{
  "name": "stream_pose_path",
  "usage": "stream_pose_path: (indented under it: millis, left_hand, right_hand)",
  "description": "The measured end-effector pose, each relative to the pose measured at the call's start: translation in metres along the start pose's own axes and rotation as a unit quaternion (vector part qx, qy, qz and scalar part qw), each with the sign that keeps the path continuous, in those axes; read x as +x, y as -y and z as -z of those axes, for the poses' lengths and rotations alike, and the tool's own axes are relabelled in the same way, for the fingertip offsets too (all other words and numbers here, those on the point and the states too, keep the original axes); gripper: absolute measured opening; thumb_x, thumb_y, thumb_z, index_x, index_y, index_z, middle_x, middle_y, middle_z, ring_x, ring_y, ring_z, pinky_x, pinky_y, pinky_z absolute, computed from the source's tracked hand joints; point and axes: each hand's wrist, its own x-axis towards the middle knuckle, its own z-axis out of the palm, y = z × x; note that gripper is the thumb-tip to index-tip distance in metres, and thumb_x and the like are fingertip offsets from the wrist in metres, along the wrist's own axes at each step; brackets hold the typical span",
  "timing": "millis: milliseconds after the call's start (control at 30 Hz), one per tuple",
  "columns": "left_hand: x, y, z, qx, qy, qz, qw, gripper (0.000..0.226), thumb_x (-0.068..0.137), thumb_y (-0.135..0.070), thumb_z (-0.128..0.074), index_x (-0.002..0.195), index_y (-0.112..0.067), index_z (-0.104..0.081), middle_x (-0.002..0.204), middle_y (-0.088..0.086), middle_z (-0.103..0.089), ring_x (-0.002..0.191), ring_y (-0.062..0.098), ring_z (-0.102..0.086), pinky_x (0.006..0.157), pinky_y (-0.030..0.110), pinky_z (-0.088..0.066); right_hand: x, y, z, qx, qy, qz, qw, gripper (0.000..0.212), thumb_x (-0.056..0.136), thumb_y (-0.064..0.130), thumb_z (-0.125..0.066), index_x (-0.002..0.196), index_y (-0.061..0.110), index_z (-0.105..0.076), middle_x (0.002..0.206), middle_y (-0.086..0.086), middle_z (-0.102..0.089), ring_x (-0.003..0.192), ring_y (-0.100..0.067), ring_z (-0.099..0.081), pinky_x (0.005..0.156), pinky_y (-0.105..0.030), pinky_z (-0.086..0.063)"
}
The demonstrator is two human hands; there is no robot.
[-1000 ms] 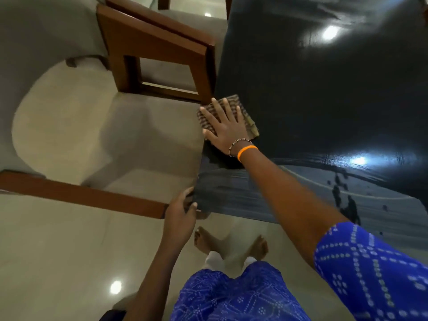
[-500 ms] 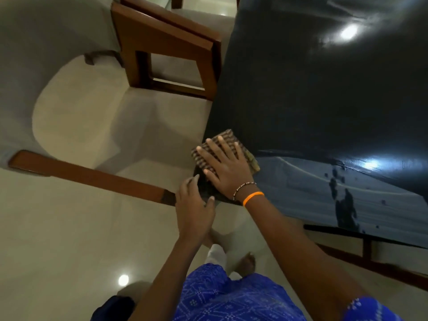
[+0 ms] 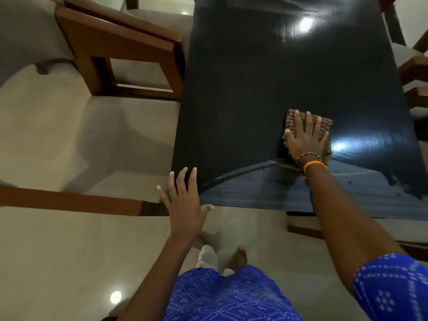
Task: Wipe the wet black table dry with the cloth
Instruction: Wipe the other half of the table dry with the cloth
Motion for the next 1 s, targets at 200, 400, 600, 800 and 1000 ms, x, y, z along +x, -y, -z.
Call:
stream_pose_path:
  millis: [200, 400, 600, 800, 1000]
  left_hand:
    - [-0.009, 0.019, 0.006, -0.069, -0.042, 0.051, 0.995, 0.106, 0.066, -0.044, -0.077, 0.147, -0.02, -0.012, 0.154, 0.008, -0.017, 0.144, 0.029, -0.006, 0.109, 0.054, 0.008]
    - [-0.034, 0.046, 0.009, -0.169, -0.051, 0.164, 0.971, 0.092, 0.072, -0.017, -0.076, 0.145, -0.01, -0.02, 0.143, 0.017, -0.039, 0.134, 0.032, -0.033, 0.11, 0.049, -0.021]
    - [-0.051, 0.026, 0.006, -0.485, 0.013, 0.27, 0.832, 0.051, 0.086, 0.006, -0.043, 0.134, -0.012, -0.045, 0.135, 0.009, -0.052, 0.121, 0.019, -0.049, 0.103, 0.035, -0.04]
    - [-0.057, 0.003, 0.008, -0.58, 0.06, 0.297, 0.756, 0.045, 0.091, 0.006, -0.036, 0.126, -0.015, -0.052, 0.126, -0.001, -0.056, 0.114, 0.011, -0.05, 0.099, 0.03, -0.037]
    - [-0.058, 0.004, 0.013, -0.617, 0.084, 0.284, 0.729, 0.042, 0.094, 0.004, -0.033, 0.132, -0.009, -0.046, 0.133, 0.003, -0.053, 0.126, 0.016, -0.045, 0.108, 0.034, -0.031]
  right_hand:
    - [-0.071, 0.08, -0.024, -0.02, 0.008, 0.116, 0.993, 0.063, 0.094, 0.042, -0.039, 0.149, 0.033, -0.01, 0.161, -0.003, -0.004, 0.147, -0.03, 0.002, 0.113, -0.06, 0.002]
    - [-0.186, 0.169, -0.055, 0.015, 0.075, 0.343, 0.936, 0.061, 0.092, 0.041, -0.038, 0.149, 0.029, -0.019, 0.159, -0.006, -0.012, 0.147, -0.033, -0.004, 0.112, -0.063, 0.003]
    - [-0.182, 0.141, -0.054, -0.025, 0.088, 0.463, 0.882, 0.058, 0.093, 0.046, -0.036, 0.148, 0.035, -0.019, 0.159, 0.001, -0.014, 0.147, -0.027, -0.009, 0.115, -0.056, -0.002]
    - [-0.139, 0.025, -0.028, -0.053, 0.035, 0.34, 0.938, 0.06, 0.089, 0.047, -0.029, 0.147, 0.033, -0.023, 0.157, -0.001, -0.024, 0.146, -0.028, -0.017, 0.114, -0.053, -0.016]
    - [-0.128, -0.043, -0.007, -0.036, 0.01, 0.114, 0.993, 0.065, 0.086, 0.05, -0.023, 0.148, 0.03, -0.023, 0.158, -0.003, -0.019, 0.146, -0.029, -0.013, 0.114, -0.056, -0.012]
